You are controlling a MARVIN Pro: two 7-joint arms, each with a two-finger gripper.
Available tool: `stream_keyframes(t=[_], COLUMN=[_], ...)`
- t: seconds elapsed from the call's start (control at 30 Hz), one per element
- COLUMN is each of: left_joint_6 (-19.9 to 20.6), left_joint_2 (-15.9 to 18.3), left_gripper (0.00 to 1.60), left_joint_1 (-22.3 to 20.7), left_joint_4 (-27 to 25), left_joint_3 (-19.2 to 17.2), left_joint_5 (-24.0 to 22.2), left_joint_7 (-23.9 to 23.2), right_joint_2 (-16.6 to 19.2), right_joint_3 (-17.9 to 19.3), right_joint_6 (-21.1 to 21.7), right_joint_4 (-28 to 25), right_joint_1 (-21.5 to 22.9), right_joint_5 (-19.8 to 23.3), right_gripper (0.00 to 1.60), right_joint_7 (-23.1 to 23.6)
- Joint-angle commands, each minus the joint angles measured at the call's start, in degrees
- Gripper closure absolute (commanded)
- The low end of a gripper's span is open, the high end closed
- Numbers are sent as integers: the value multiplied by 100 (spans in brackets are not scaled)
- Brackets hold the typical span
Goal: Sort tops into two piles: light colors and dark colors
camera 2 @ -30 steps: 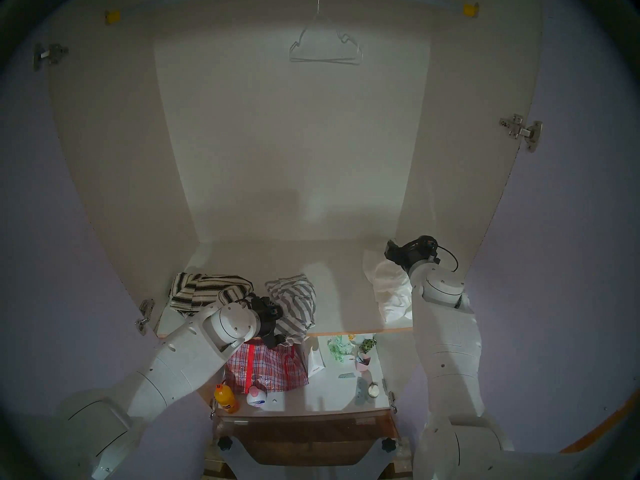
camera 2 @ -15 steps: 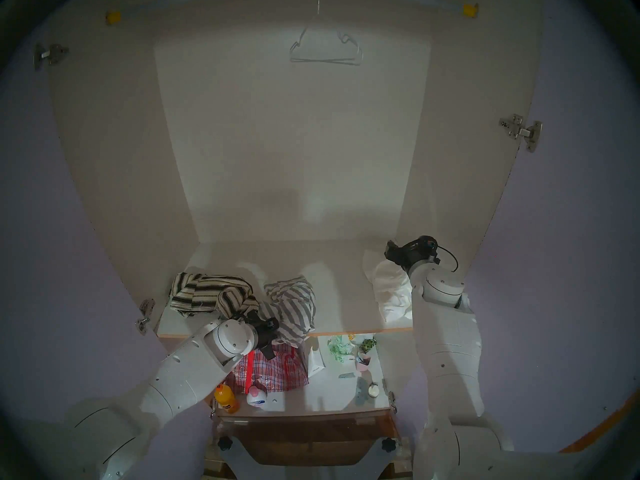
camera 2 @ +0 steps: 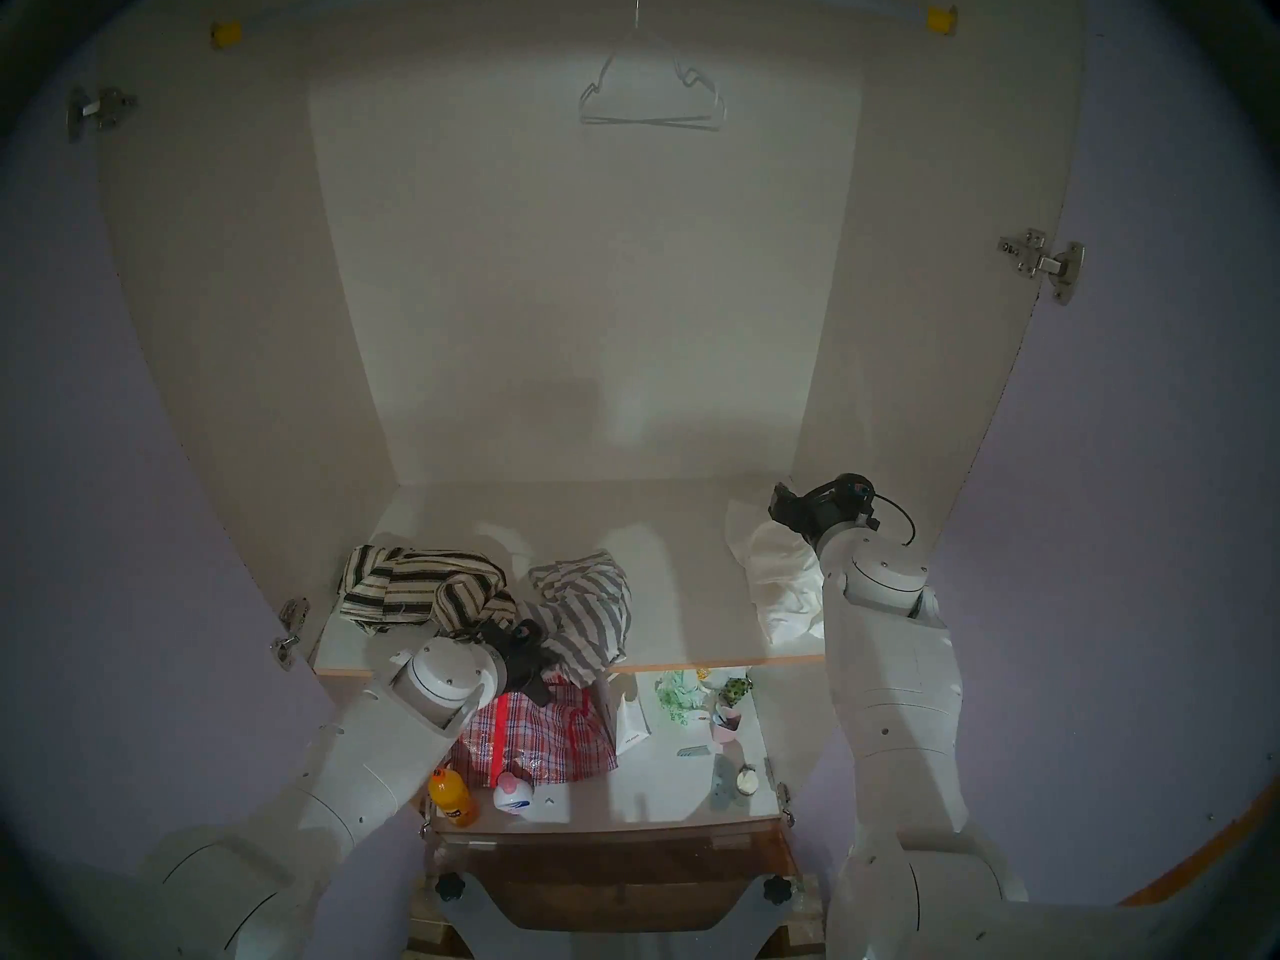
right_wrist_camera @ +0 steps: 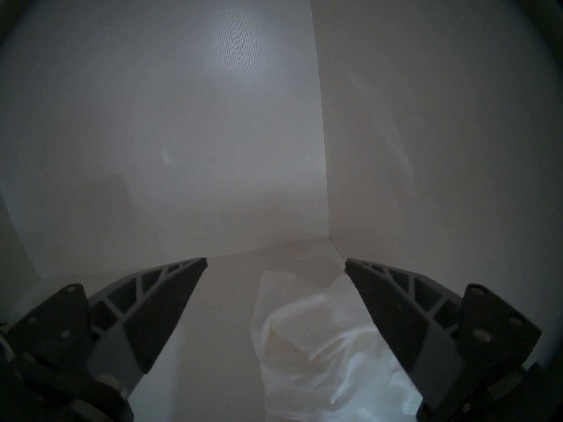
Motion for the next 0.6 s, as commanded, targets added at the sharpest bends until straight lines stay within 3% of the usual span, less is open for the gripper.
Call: stream_keyframes(t=[0.0, 0.03, 0.13, 0.2, 0.27, 0.37, 0.4, 0.43, 0.47, 0.57], left_joint_6=[-425, -549, -610, -436, -259, -264, -264, -288, -263, -282], left_joint_2=[-185, -261, -260, -303, -404, -691, -691, -702, -726, -679], left_gripper=[140, 160, 160, 160, 160, 160, 160, 160, 160, 160], left_joint_1=[-649, -622, -591, -447, -405, -500, -500, -575, -630, -718], left_joint_4=[-666, -658, -943, -1206, -1246, -1039, -1039, -955, -924, -791], left_joint_3=[-216, -311, -352, -473, -618, -1033, -1033, -1109, -1265, -1315], left_joint_5=[-62, -68, -87, -115, -19, 108, 108, 153, 167, 361], left_joint_7=[165, 214, 316, 502, 922, 1699, 1699, 2111, 2066, 2618], right_joint_2=[17, 17, 16, 14, 13, 12, 12, 12, 12, 11], right_joint_3=[-13, -13, -13, -14, -14, -13, -13, -13, -13, -12], right_joint_6=[-47, -49, -54, -57, -58, -55, -55, -54, -54, -55], right_joint_4=[-141, -145, -162, -181, -196, -202, -202, -202, -202, -210], right_joint_1=[151, 153, 153, 147, 140, 137, 137, 137, 137, 134], right_joint_5=[7, 7, 7, 7, 7, 7, 7, 6, 6, 6], right_gripper=[0, 0, 0, 0, 0, 0, 0, 0, 0, 0], right_joint_7=[13, 13, 16, 18, 20, 20, 20, 19, 20, 21])
